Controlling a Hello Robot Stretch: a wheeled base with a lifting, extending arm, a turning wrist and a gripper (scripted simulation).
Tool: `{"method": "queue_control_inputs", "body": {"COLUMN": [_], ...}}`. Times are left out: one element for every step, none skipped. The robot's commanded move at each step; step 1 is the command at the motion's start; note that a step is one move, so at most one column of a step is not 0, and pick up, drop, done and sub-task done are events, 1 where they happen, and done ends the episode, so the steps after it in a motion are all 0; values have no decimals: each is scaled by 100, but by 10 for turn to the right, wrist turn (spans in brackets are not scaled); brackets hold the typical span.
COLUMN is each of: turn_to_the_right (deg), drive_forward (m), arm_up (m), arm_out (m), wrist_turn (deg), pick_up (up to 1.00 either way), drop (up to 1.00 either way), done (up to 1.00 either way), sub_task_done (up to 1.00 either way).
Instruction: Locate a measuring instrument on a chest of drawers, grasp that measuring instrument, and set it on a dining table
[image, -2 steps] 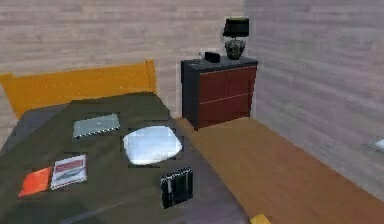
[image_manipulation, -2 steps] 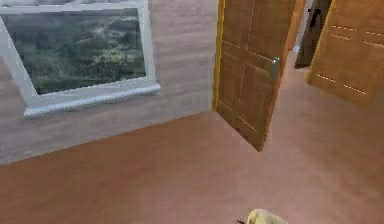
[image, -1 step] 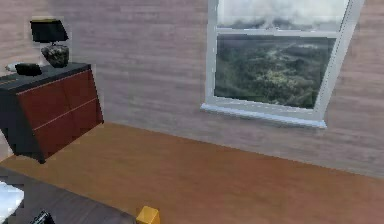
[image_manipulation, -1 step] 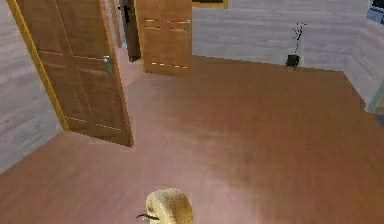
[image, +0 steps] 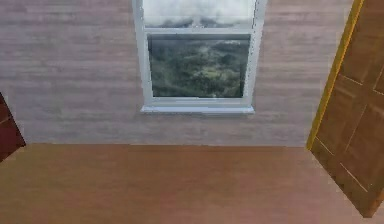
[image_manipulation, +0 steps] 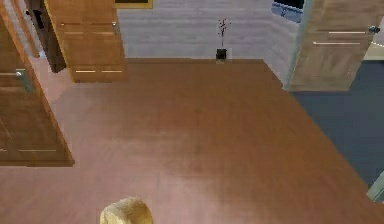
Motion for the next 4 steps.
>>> {"method": "queue_control_inputs", "body": {"turn_to_the_right": [0,-210,-30,0], "drive_forward": [70,0,0,70], "arm_up": [0,0,0,0], "arm_out": [0,0,0,0], "wrist_turn": [0,0,0,0], "pick_up": [0,0,0,0], "drop": [0,0,0,0], "done": [0,0,0,0], "sub_task_done": [0,0,0,0]}}
